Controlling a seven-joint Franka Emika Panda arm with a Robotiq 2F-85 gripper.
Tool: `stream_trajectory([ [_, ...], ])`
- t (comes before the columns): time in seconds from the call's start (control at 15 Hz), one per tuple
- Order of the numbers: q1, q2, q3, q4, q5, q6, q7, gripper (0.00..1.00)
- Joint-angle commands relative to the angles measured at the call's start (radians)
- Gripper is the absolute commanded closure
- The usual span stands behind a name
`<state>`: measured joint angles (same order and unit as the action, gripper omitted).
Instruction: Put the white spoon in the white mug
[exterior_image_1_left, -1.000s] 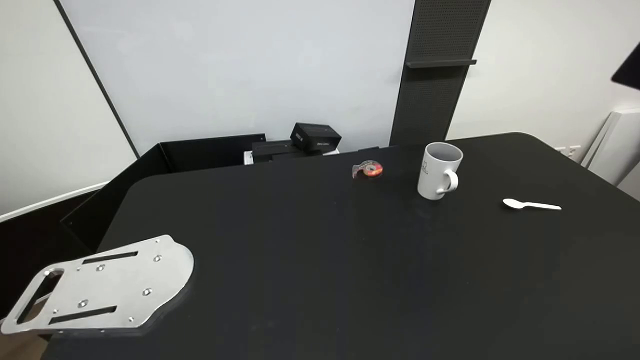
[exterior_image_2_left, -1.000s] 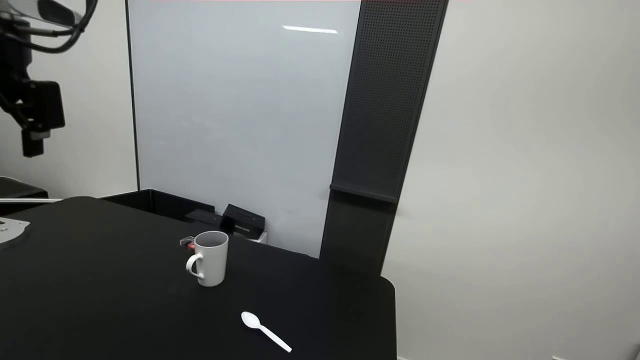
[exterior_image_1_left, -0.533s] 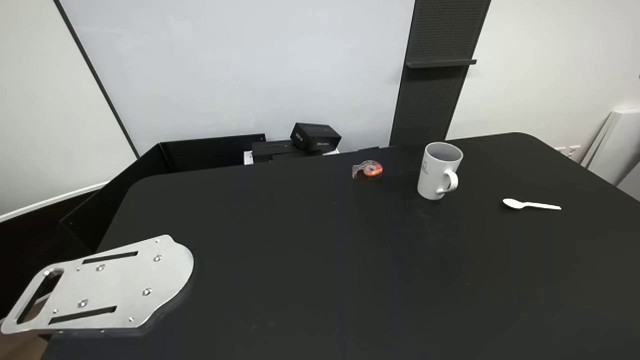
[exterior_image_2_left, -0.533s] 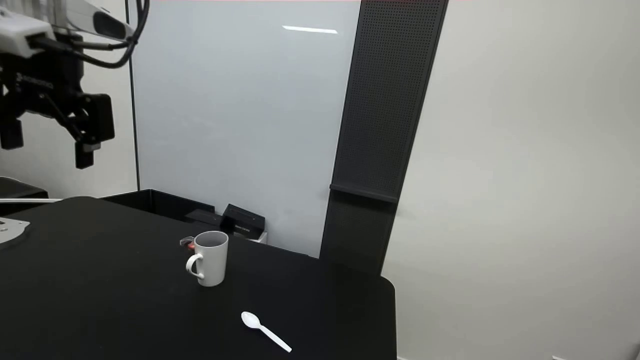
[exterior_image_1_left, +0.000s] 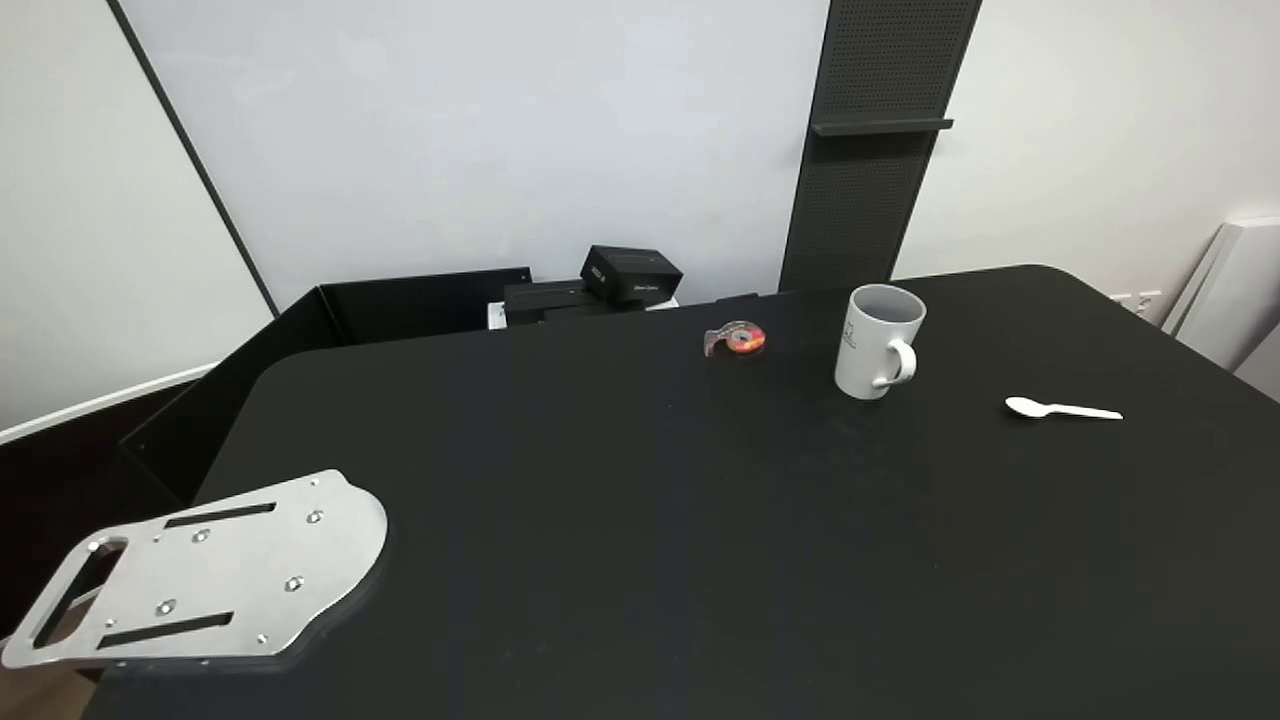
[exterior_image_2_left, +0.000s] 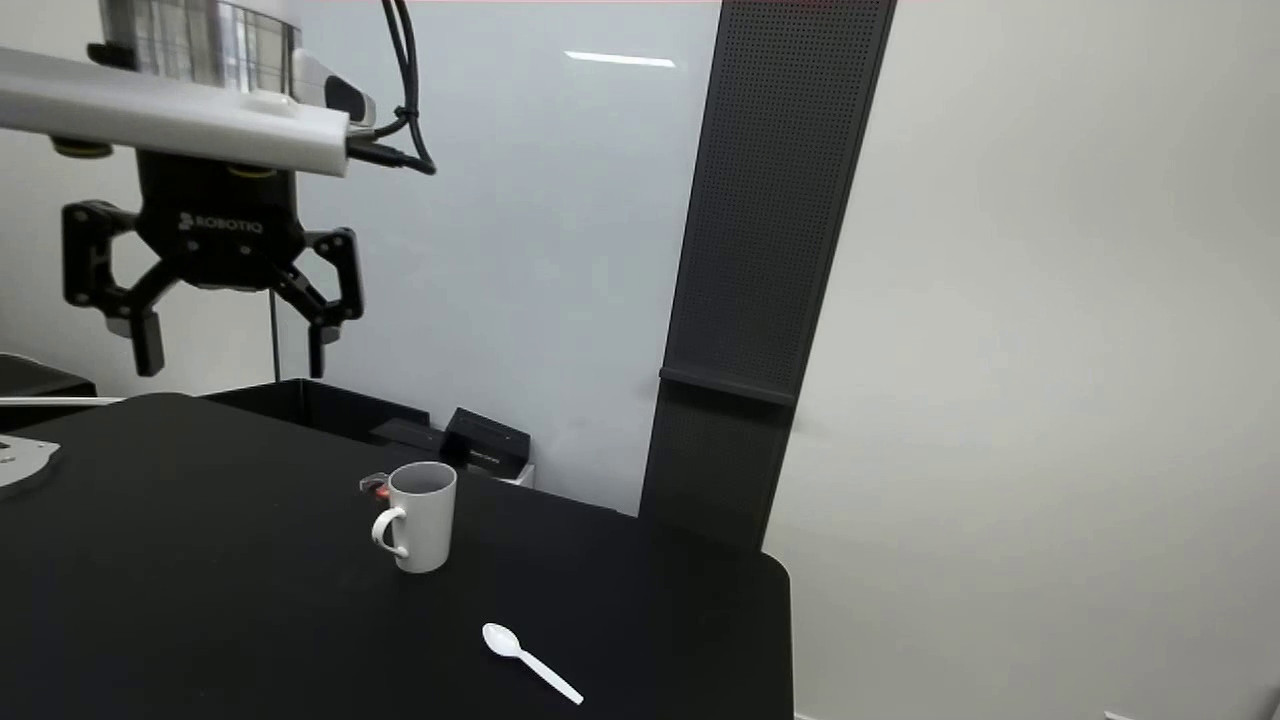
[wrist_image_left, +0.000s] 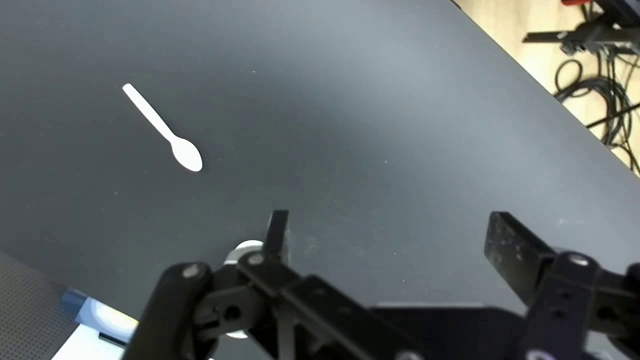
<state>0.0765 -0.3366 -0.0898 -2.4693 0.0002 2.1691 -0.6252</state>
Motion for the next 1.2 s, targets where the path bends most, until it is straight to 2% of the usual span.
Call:
stream_trajectory([
  [0.0,-0.028,0.03,-0.03,0.025,-0.102,0.061,-0.153,0.0],
  [0.27,-0.056,0.046,-0.062,0.021,-0.164,0.142,-0.318,0.0],
  [0.6,-0.066,0.065,-0.105,0.026,-0.127,0.2,-0.571,0.0],
  [0.67,-0.071,0.069,-0.107,0.029,-0.123,0.192,-0.591,0.0],
  [0.73,-0.079,0.05,-0.085,0.005,-0.131,0.19,-0.536,0.0],
  [1.13,-0.084,0.056,-0.09,0.007,-0.131,0.191,-0.575,0.0],
])
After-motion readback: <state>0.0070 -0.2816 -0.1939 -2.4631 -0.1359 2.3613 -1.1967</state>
